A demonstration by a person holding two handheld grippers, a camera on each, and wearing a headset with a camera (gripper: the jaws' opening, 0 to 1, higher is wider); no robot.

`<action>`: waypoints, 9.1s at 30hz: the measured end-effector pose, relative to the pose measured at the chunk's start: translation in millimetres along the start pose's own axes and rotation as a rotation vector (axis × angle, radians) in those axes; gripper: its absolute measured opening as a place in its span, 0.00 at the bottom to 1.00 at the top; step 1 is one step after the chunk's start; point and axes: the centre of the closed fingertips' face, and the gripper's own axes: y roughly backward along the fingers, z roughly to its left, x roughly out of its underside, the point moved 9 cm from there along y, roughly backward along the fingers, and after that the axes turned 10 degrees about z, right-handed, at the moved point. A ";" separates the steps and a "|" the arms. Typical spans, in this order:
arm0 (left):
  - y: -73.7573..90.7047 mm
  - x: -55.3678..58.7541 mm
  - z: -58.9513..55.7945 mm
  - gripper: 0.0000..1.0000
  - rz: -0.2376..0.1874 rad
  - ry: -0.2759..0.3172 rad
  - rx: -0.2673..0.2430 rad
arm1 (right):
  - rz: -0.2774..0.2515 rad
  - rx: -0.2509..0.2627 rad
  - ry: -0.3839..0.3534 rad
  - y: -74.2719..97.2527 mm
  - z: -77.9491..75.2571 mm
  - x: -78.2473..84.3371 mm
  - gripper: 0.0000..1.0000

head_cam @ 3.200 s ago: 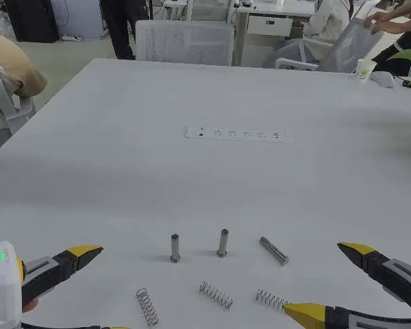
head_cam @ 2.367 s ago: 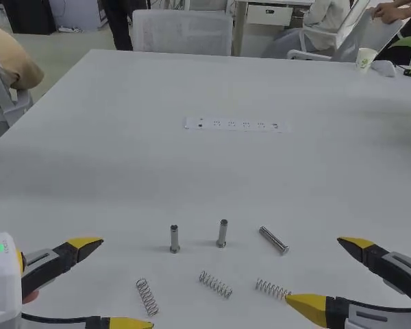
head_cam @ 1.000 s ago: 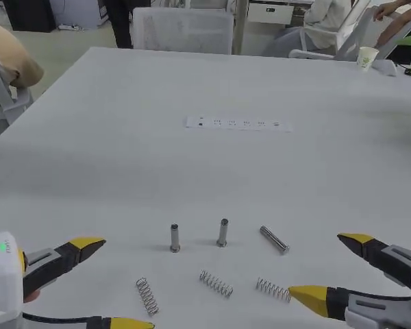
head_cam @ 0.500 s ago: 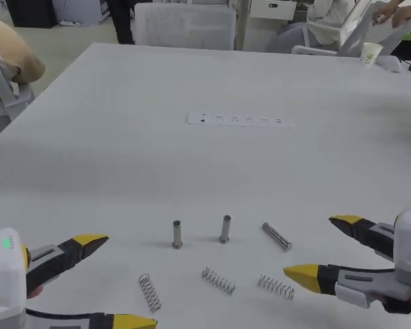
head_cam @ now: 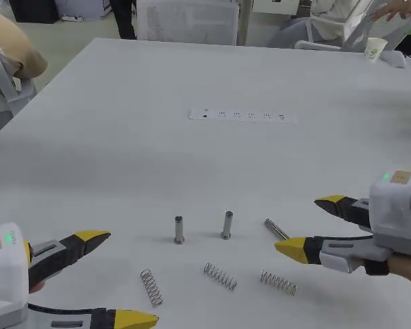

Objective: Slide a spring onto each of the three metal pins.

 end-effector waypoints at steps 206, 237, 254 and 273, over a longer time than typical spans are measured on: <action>-0.7 -3.4 -2.6 0.83 -0.010 -0.010 0.027 | 0.219 0.090 -0.172 -28.2 -7.1 -10.2 0.06; 0.0 -3.3 -4.4 0.83 -0.006 -0.017 0.032 | 0.232 0.084 -0.160 -26.3 -6.9 -0.6 0.16; -0.5 -5.0 -4.3 0.83 -0.015 -0.017 0.035 | 0.257 0.088 -0.163 -10.8 0.1 16.0 0.17; -0.2 -5.7 -3.8 0.83 -0.024 -0.017 0.032 | 0.332 -0.062 -0.051 -10.1 39.8 11.8 0.17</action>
